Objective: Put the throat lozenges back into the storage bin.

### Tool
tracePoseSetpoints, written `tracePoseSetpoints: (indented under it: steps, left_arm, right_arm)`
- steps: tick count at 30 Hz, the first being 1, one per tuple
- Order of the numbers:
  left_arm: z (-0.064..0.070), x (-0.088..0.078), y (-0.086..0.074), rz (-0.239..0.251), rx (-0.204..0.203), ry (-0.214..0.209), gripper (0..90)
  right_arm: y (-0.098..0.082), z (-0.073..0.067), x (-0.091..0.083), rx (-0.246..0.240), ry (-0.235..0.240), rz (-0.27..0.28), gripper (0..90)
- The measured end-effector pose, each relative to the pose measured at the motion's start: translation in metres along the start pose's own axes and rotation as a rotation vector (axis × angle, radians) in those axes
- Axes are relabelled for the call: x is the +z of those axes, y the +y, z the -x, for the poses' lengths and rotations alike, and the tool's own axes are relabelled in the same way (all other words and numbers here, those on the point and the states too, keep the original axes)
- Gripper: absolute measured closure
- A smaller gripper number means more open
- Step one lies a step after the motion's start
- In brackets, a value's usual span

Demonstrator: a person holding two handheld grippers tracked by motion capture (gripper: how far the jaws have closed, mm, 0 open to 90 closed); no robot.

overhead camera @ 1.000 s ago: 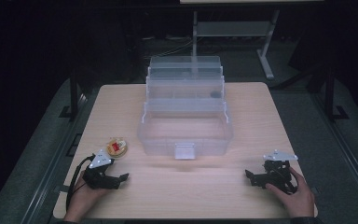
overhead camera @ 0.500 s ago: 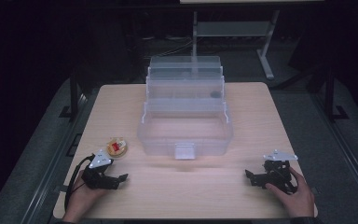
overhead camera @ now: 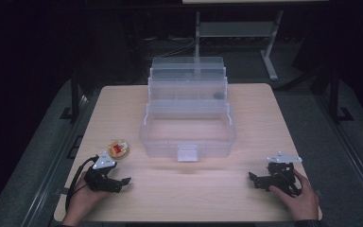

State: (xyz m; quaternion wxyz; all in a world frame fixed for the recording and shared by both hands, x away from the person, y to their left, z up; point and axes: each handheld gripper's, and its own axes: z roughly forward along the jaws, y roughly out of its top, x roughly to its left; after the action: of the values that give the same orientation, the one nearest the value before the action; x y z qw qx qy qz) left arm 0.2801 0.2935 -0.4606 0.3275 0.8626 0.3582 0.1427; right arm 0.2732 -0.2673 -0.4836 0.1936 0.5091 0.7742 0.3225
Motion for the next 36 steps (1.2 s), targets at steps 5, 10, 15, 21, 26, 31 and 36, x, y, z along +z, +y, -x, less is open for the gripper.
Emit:
tracePoseSetpoints:
  steps: [5,10,15,21,26,31,36]
  left_arm:
    - [0.002,-0.001,0.005,-0.013,0.008,-0.007,15.2]
    - [0.002,-0.001,0.01,-0.016,0.018,-0.013,15.2]
    - [0.003,-0.002,0.015,-0.028,0.033,-0.017,15.2]
    - [0.002,-0.003,0.023,-0.025,0.036,-0.02,15.2]
    - [0.002,-0.004,0.028,-0.026,0.041,-0.025,15.2]
    - [0.002,-0.004,0.032,-0.035,0.039,-0.033,15.2]
    - [0.001,-0.005,0.038,-0.034,0.034,-0.04,15.2]
  right_arm:
    - [0.0,0.0,0.0,0.0,0.0,0.0,0.0]
    - [0.0,0.0,0.0,0.0,0.0,0.0,0.0]
    - [0.0,0.0,0.0,0.001,-0.001,0.0,0.0]
    - [0.0,0.0,0.0,0.001,-0.001,0.0,0.0]
    - [0.0,0.0,0.0,0.0,-0.001,0.0,0.0]
    - [0.0,0.0,0.0,0.0,-0.001,0.0,0.0]
    - [0.0,0.0,0.0,0.0,-0.001,0.0,0.0]
